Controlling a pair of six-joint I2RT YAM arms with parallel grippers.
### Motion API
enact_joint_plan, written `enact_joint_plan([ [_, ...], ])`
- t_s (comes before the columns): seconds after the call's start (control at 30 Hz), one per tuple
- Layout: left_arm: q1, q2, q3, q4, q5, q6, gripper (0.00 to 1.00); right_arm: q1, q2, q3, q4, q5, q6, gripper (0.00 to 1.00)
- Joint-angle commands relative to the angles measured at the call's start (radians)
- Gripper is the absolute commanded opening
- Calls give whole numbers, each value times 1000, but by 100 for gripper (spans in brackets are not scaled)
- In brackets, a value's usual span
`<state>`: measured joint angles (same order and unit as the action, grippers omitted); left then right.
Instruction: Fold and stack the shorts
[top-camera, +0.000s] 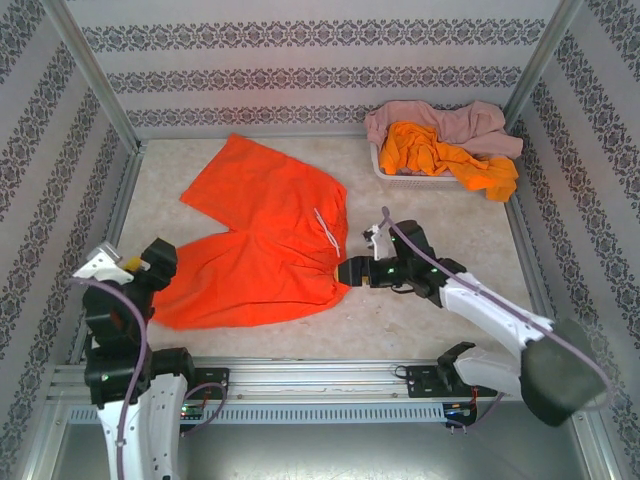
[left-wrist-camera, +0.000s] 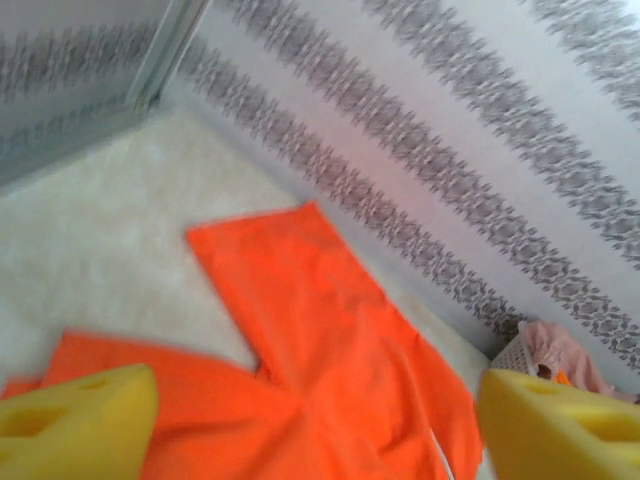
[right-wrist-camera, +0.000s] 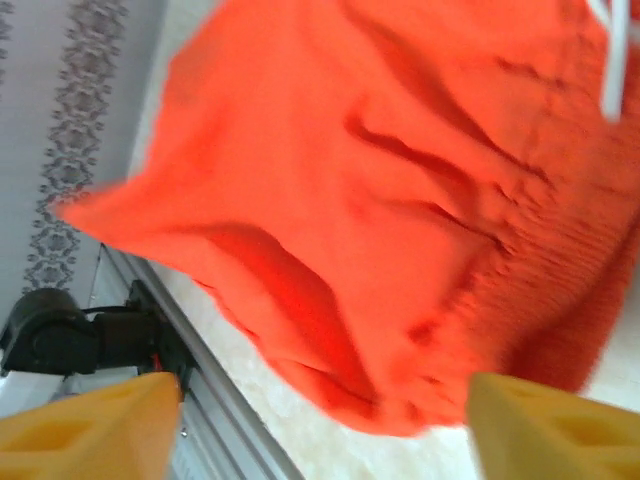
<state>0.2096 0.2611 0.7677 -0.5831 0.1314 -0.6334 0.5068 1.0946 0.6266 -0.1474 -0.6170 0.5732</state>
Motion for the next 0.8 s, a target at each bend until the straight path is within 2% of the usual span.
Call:
enact_joint_plan([
  [0.0, -4, 47, 79, 2, 42, 58, 93, -3, -75, 80, -35, 176, -45, 95],
  [0.1, -4, 109, 41, 56, 126, 19, 99, -54, -2, 131, -18, 276, -11, 98],
  [0.3, -5, 274, -182, 278, 298, -120, 100, -134, 284, 275, 70, 206, 111, 98],
  [0.53, -15, 395, -394, 492, 273, -186, 100, -153, 574, 420, 137, 271, 207, 97],
  [0.67, -22, 457, -470, 563, 233, -197, 100, -181, 686, 446, 243, 267, 317, 89],
  [0.77, -26, 504, -515, 623, 209, -209, 100, -189, 757, 473, 305, 255, 375, 88],
])
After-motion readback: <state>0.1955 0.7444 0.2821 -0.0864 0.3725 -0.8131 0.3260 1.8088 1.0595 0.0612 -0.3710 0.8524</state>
